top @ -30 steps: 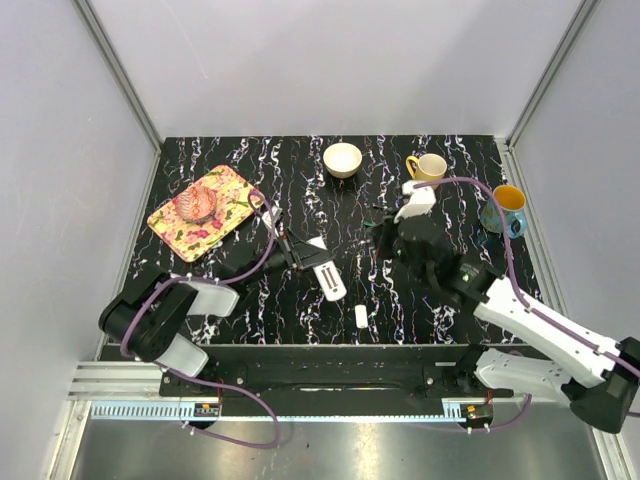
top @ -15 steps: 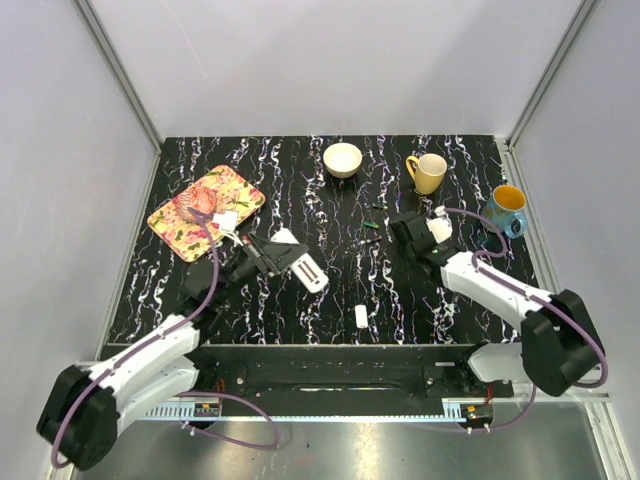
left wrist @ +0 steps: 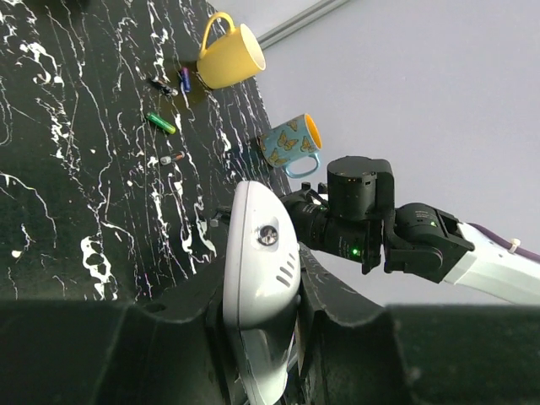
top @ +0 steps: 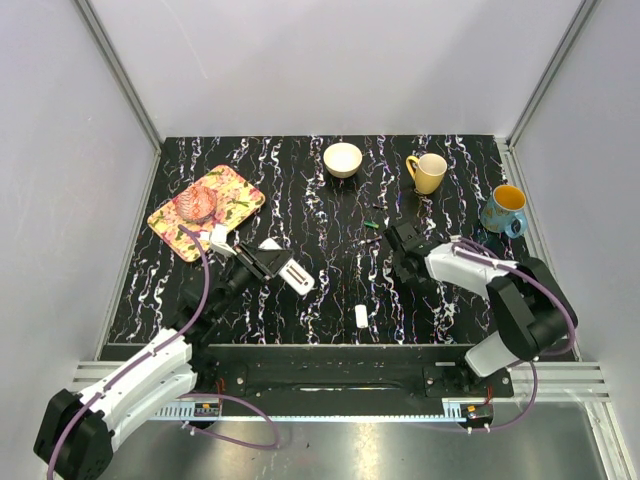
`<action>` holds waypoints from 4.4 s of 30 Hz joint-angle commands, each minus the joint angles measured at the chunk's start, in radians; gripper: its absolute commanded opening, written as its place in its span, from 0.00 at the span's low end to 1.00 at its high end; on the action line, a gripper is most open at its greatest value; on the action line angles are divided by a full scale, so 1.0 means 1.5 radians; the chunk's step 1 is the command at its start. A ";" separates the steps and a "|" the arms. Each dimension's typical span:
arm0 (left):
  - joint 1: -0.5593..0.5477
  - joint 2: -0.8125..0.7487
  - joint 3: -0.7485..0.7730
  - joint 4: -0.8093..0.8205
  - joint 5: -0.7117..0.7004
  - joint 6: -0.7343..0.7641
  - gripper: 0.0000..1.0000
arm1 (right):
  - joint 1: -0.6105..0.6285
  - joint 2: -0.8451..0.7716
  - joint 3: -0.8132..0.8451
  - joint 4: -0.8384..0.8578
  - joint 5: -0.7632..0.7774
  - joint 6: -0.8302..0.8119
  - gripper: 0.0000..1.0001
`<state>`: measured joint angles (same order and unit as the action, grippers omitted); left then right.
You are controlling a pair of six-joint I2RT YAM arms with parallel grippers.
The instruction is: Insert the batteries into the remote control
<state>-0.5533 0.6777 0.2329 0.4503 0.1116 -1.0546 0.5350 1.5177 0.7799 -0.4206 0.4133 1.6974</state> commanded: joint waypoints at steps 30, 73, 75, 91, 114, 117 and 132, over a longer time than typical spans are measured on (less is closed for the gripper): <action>0.002 0.027 0.016 -0.015 -0.004 0.025 0.00 | -0.012 -0.003 0.156 -0.029 -0.205 -0.842 0.65; -0.012 0.097 0.047 0.005 0.045 0.055 0.00 | -0.055 0.184 0.228 -0.073 -0.249 -1.068 0.63; -0.012 0.098 0.047 0.005 0.046 0.055 0.00 | -0.056 0.183 0.227 -0.073 -0.247 -1.068 0.60; -0.012 0.078 0.041 0.003 0.039 0.053 0.00 | -0.056 0.130 0.215 -0.071 -0.210 -0.933 0.13; -0.012 0.036 0.031 -0.043 -0.006 0.044 0.00 | -0.040 0.105 0.154 -0.186 -0.106 -0.111 0.00; -0.012 0.033 0.031 -0.047 -0.008 0.045 0.00 | -0.039 0.121 0.158 -0.186 -0.107 -0.125 0.03; -0.012 0.041 0.043 -0.058 0.003 0.053 0.00 | -0.039 0.082 0.177 -0.212 -0.133 -0.224 0.50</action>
<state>-0.5686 0.7353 0.2653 0.3290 0.1146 -0.9768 0.4667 1.6917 1.0050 -0.6865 0.1978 1.4185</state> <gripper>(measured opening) 0.303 0.491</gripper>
